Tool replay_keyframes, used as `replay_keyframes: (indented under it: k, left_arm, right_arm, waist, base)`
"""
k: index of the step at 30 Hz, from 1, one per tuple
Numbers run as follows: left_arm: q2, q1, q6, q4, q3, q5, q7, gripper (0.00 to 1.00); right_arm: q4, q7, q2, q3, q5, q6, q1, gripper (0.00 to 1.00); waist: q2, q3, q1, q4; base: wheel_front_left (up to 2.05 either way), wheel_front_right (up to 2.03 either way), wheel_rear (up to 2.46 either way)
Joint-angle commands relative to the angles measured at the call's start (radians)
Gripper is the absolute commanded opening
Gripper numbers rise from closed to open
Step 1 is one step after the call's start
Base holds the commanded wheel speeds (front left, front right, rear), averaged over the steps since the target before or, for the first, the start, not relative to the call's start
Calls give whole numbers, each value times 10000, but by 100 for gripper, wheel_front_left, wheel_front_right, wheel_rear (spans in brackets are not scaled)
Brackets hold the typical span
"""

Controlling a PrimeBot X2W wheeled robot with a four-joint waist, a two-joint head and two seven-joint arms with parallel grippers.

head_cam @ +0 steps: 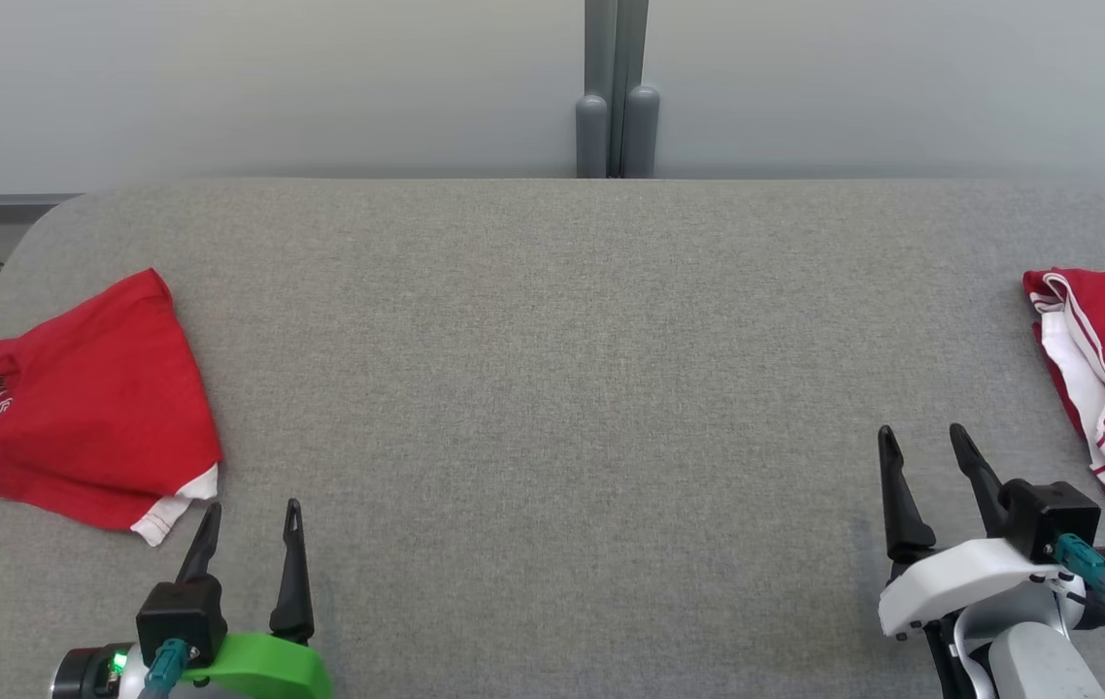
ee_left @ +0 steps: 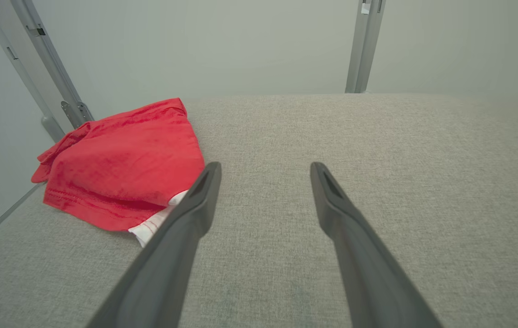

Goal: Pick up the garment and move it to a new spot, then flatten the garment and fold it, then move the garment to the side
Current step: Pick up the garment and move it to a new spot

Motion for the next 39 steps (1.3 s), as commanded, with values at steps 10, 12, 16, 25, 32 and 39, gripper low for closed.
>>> replay_keyframes:
  k: [10, 12, 16, 25, 32, 39]
  left_arm:
    - [-11, -18, 120, 158, 192, -119, 5, 100]
    - [-12, -50, 130, 197, 204, -143, 5, 100]
    - [-12, -152, 215, 271, 256, -243, 5, 100]
    - [-8, -111, 411, 325, 514, -393, 3, 100]
    - [-8, 127, 597, 416, 862, -581, 5, 100]
    - [-12, 187, 675, 379, 1107, -784, 5, 100]
  right_arm:
    - [-196, -28, 4, 414, 33, -16, 99, 100]
    - [-186, -28, 6, 521, 86, -16, 67, 100]
    - [-205, -28, 6, 734, 94, -16, -25, 100]
    - [-216, -28, 6, 1215, 21, -16, -204, 100]
    - [-289, -28, 3, 1662, 157, -16, -367, 100]
    - [-267, -28, -1, 2059, 192, -16, -448, 100]
  waist:
    - [0, 88, 1, 183]
    - [0, 124, 1, 325]
    - [0, 243, 1, 728]
    - [0, 375, 1, 1661]
    - [0, 448, 1, 2400]
    - [0, 573, 1, 3103]
  base:
    - [0, 0, 0]
    - [0, 0, 0]
    - [0, 0, 0]
    - [0, 0, 0]
    - [0, 0, 0]
    - [0, 0, 0]
